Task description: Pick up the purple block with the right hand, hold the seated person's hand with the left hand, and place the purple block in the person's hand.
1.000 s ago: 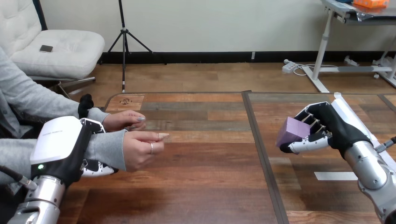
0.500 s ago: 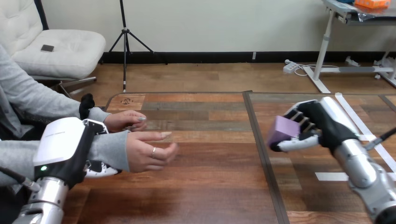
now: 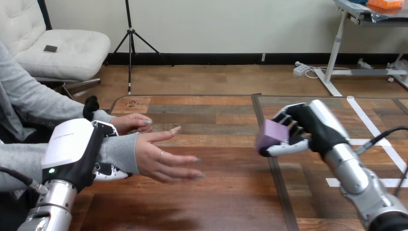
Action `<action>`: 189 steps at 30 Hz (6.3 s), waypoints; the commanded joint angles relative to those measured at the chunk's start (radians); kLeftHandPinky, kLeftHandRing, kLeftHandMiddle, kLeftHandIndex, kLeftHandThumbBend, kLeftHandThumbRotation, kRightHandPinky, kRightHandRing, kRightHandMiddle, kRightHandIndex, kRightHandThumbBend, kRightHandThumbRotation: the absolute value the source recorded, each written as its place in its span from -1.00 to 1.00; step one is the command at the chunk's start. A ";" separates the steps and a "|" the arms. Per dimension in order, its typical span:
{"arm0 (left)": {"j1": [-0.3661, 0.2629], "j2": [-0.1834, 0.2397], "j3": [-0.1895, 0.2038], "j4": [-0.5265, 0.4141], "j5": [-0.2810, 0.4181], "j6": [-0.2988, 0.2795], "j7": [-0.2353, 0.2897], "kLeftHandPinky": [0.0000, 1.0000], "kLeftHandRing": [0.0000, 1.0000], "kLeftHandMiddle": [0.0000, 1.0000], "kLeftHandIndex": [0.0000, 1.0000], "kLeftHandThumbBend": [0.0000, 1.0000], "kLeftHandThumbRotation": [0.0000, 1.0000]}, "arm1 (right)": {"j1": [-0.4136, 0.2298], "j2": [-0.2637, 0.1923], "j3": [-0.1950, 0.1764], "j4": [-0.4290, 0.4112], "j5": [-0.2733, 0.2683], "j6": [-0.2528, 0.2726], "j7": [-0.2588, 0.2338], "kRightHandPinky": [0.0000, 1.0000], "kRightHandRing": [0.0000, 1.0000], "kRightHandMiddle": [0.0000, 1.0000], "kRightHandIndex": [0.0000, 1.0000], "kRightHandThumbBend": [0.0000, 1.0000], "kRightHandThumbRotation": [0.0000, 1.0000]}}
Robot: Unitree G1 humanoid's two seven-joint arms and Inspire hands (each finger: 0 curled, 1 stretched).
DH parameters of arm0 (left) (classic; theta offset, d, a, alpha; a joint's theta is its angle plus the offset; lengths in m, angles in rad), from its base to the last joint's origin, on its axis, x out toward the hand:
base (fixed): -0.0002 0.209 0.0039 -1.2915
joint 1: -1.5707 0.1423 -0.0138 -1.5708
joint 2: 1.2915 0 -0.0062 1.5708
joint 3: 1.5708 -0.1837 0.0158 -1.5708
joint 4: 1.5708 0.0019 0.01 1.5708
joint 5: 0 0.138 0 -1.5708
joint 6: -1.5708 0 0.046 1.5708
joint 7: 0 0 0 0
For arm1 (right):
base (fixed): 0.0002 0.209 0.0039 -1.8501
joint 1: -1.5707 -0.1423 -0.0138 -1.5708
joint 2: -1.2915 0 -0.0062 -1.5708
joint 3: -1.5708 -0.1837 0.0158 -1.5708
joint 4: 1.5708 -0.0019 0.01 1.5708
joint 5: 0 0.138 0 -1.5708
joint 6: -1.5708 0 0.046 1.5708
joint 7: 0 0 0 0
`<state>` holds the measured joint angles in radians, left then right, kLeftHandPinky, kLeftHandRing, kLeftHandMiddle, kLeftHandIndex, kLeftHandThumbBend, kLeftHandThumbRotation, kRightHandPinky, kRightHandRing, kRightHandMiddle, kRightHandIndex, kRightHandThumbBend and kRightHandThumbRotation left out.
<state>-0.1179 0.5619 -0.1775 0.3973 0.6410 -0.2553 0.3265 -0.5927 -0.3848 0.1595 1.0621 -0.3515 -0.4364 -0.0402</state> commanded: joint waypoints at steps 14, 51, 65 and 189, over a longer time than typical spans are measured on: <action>-0.084 -0.074 -0.006 -0.055 -0.006 -0.048 0.034 -0.62 -0.52 -0.41 -0.40 0.58 -1.00 | -0.104 0.041 0.002 -0.074 -0.021 -0.049 -0.049 -0.35 -0.30 -0.22 -0.12 0.60 -1.00; -0.137 -0.128 -0.029 -0.009 0.027 -0.083 0.051 -0.64 -0.52 -0.42 -0.41 0.58 -1.00 | -0.103 0.136 0.018 -0.164 -0.012 -0.044 -0.017 -0.35 -0.30 -0.22 -0.14 0.57 -1.00; -0.155 -0.147 -0.032 -0.004 0.037 -0.078 0.051 -0.65 -0.53 -0.42 -0.40 0.54 -1.00 | -0.092 0.173 0.033 -0.230 -0.012 -0.038 0.024 -0.33 -0.28 -0.20 -0.13 0.54 -1.00; -0.145 -0.165 0.009 -0.097 0.034 -0.095 0.074 -0.66 -0.55 -0.43 -0.42 0.55 -1.00 | -0.029 0.208 0.092 -0.276 -0.033 0.050 0.149 -0.25 -0.19 -0.13 -0.08 0.62 -1.00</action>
<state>-0.1715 0.4253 -0.1860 0.4366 0.7142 -0.2939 0.3647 -0.5858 -0.1620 0.2289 0.7488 -0.3584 -0.4012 0.1093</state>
